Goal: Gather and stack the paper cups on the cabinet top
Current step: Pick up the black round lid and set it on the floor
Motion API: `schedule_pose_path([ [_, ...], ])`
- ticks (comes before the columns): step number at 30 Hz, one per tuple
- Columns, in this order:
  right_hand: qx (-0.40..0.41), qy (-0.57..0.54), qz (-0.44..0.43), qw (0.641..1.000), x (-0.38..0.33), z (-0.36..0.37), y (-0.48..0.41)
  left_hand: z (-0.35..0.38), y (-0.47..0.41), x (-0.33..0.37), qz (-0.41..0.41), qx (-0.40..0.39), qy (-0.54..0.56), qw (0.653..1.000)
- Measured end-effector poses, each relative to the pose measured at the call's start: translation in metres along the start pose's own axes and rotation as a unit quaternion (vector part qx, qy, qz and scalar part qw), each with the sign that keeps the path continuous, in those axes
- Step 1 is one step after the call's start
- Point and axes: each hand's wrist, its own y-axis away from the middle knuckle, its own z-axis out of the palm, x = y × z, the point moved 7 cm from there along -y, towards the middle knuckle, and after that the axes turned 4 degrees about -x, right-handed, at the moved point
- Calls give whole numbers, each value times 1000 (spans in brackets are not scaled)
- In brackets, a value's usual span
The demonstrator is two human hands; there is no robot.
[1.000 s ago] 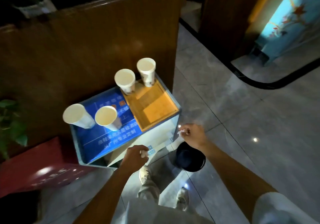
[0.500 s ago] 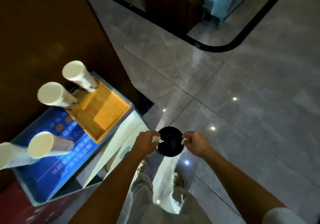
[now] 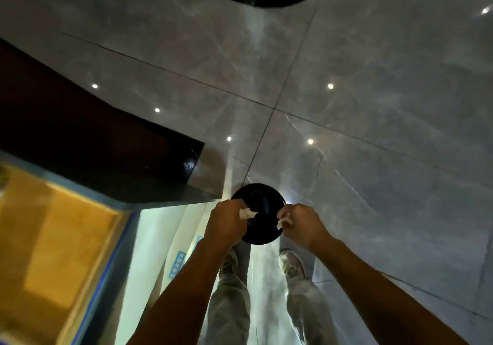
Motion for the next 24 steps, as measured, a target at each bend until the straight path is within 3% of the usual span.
schedule_pose_path([
  [13,-65,16,58,996,95,168,-233,181,-231,-117,13,-138,-149,979],
  [24,-125,22,133,983,145,266,-330,292,-323,-175,-26,-239,-194,951],
])
